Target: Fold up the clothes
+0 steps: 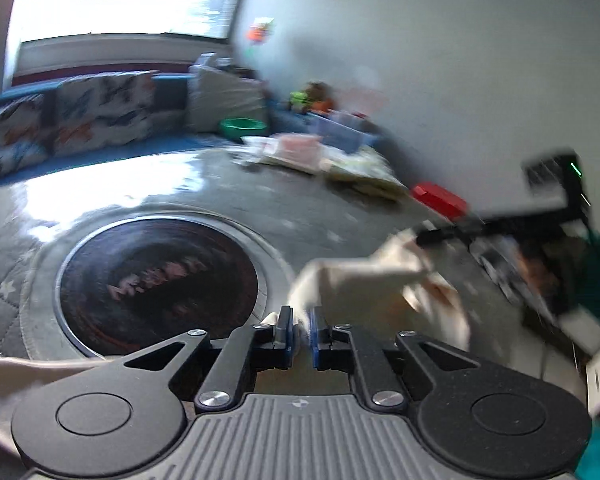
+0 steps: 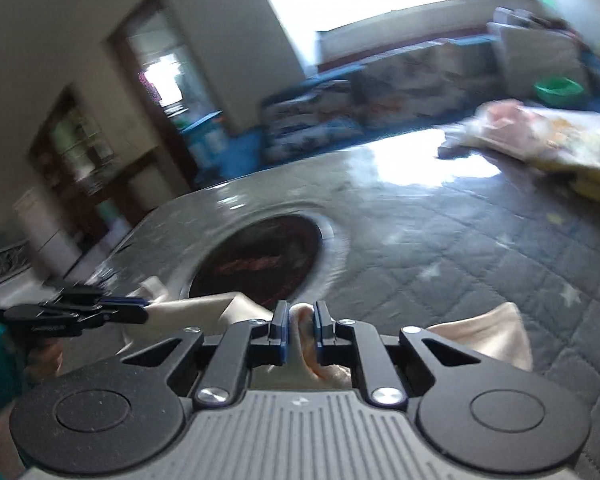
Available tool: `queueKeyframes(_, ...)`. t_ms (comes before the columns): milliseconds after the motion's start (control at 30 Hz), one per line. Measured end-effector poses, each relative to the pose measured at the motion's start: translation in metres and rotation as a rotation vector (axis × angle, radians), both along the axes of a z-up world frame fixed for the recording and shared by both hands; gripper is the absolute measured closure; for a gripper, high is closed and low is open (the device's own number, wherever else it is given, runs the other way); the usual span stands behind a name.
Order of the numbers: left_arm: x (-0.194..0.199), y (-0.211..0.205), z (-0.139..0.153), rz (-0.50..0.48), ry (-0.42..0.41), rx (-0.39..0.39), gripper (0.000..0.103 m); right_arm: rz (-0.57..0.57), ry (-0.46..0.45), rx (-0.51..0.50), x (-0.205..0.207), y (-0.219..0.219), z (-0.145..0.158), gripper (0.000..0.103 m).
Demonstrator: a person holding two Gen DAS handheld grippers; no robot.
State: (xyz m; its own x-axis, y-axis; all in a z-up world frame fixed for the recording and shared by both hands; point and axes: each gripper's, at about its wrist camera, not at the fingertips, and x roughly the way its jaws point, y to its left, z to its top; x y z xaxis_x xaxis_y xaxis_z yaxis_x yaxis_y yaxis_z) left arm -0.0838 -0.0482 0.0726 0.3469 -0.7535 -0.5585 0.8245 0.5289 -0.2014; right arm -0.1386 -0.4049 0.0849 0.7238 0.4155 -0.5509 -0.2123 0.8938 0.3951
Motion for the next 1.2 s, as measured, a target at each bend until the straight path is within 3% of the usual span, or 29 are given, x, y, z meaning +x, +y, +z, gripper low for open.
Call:
queueKeyframes(67,-0.018,0.003,-0.009,-0.065,-0.008,0.049,0.094,0.051,0.010,-0.016,-0.009,0.003,-0.002,0.092)
queueKeyframes(233,-0.050,-0.003,-0.040,-0.183,0.034,0.183,0.094,0.196,0.145,-0.105,-0.030,0.020,-0.029,0.090)
queueKeyframes(333,-0.054,-0.002,-0.035,-0.213,0.034,0.161,0.092,0.232,0.177,-0.176,-0.037,0.029,-0.039,0.087)
queueKeyframes(467,-0.039,0.007,-0.003,-0.135,-0.005,0.020,0.080,0.221,0.167,-0.150,-0.035,0.023,-0.031,0.085)
queueKeyframes(567,-0.016,0.007,0.009,-0.010,-0.008,-0.011,0.075,0.215,0.173,-0.132,-0.035,0.023,-0.031,0.080)
queueKeyframes(667,0.012,0.000,0.004,0.100,0.061,0.025,0.071,0.197,0.161,-0.122,-0.037,0.020,-0.028,0.076)
queueKeyframes(733,0.028,-0.004,-0.005,0.151,0.130,0.070,0.068,0.179,0.148,-0.122,-0.038,0.017,-0.025,0.065)
queueKeyframes(867,0.038,-0.014,-0.020,0.136,0.189,0.154,0.060,0.139,0.124,-0.123,-0.040,0.010,-0.020,0.064)
queueKeyframes(933,0.036,-0.017,-0.023,0.115,0.187,0.189,0.063,0.115,0.122,-0.115,-0.039,0.005,-0.020,0.064)
queueKeyframes(1067,0.027,-0.010,-0.023,0.105,0.128,0.175,0.087,0.081,0.131,-0.086,-0.031,0.001,-0.024,0.064)
queueKeyframes(1200,0.017,-0.004,-0.015,0.129,0.049,0.134,0.091,0.066,0.149,-0.074,-0.021,0.005,-0.030,0.068)
